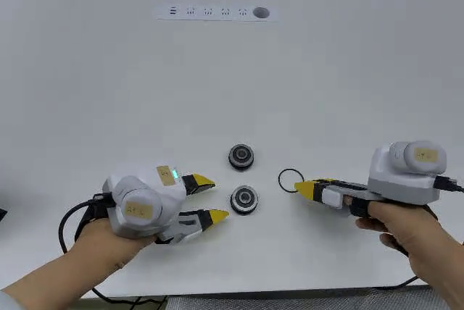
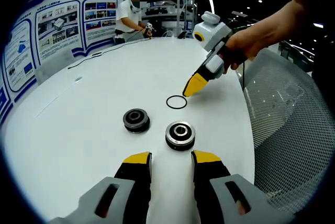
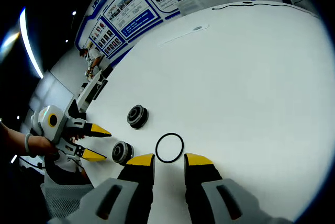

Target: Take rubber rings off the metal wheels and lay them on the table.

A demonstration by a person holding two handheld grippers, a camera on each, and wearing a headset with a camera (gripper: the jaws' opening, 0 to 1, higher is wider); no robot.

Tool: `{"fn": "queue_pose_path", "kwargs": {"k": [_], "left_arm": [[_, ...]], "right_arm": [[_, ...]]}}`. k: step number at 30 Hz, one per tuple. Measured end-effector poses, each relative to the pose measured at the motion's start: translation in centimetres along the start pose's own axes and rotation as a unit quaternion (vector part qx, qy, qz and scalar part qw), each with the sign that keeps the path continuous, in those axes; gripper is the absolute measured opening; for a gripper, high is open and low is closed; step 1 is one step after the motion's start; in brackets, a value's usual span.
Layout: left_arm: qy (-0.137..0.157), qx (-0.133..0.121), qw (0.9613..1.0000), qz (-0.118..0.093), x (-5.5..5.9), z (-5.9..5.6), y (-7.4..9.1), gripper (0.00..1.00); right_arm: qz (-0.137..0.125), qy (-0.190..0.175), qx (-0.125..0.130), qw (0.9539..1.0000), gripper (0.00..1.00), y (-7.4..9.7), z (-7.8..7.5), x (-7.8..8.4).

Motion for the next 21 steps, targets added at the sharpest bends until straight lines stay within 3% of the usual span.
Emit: {"fn": "queue_pose_path", "kwargs": {"k": [4,9,21], "left_arm": [[0.002,0.000,1.0000,-0.001,-0.2,0.0,0.0,0.31],[0.004,-0.001,1.0000,-0.005,-0.6,0.1,0.0,0.29],[-0.001,0.006,0.9999,-0.011,-1.5,-0.3,-0.3,0.25]], "right_arm": [[-0.001,0.004,0.000,1.0000,0.28,0.1,-0.2,-0.2],[-0.020,-0.006,-0.021,0.9996,0.28,0.2,0.7,-1.0],[-0.007,0.002,-0.049,0.9988,0.26,-0.3,2.9,-0.5]]}}
Point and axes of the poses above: the centre of the closed fingertips' face, and the gripper's own axes: y roughly backward along the fingers, z roughly to its left, x roughly out of its underside, the point moved 1 cm from there along y, roughly backward along the fingers, and after that the axes turned 6 degrees about z, right-handed, at the moved point
